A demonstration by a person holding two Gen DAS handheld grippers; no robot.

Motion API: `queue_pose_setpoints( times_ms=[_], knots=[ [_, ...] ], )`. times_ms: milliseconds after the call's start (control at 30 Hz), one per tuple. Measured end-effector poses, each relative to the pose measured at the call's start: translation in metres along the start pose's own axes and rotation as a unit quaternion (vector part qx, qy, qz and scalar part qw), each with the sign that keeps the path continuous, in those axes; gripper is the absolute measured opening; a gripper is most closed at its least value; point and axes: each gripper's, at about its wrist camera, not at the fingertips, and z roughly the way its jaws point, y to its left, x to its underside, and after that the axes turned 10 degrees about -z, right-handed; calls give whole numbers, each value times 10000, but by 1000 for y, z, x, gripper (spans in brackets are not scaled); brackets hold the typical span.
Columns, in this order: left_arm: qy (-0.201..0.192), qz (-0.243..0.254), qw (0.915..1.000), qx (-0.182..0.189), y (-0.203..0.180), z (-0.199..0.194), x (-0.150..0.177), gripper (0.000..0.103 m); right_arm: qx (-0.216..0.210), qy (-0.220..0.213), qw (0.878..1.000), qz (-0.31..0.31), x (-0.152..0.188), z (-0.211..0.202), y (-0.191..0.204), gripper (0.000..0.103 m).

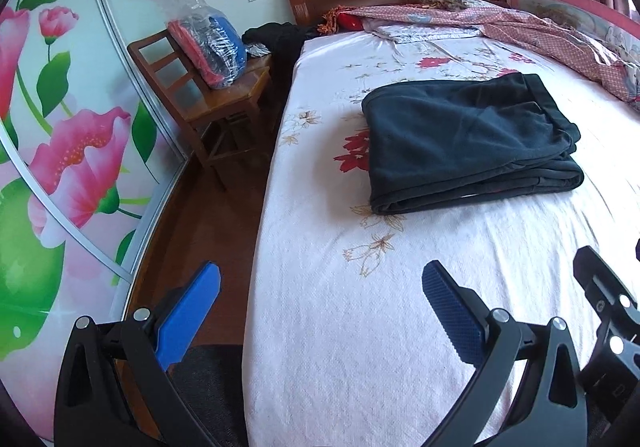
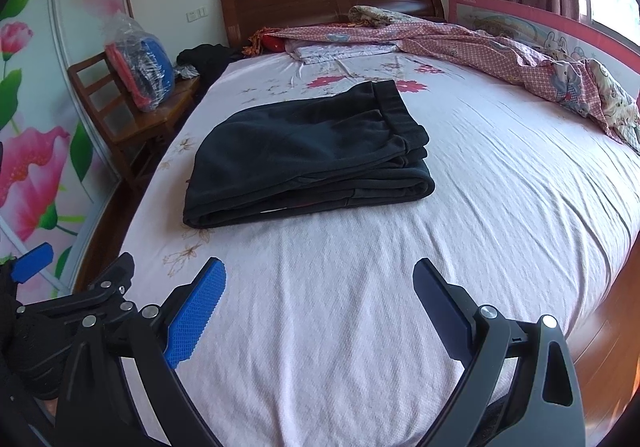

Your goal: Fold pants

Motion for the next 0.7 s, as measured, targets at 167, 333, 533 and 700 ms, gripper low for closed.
queue_pose_setpoints(
  times_ms=[167,333,533,700],
  knots=[
    [-134,67,9999,-61,-2,-8,-2,101,-24,-6,9999,103,0,0,-4,94],
    [-272,-3,9995,-148,0,-13,-2,101,-31,-22,9999,117,0,-1,-5,94],
    [-256,-81,9996,-103,4,-9,-4,101,-119,-47,9999,105,-1,-1,-4,94],
    [174,-75,9994,304,4,3,-4,101,-24,-18,9999,119,-1,-2,-7,94]
  ],
)
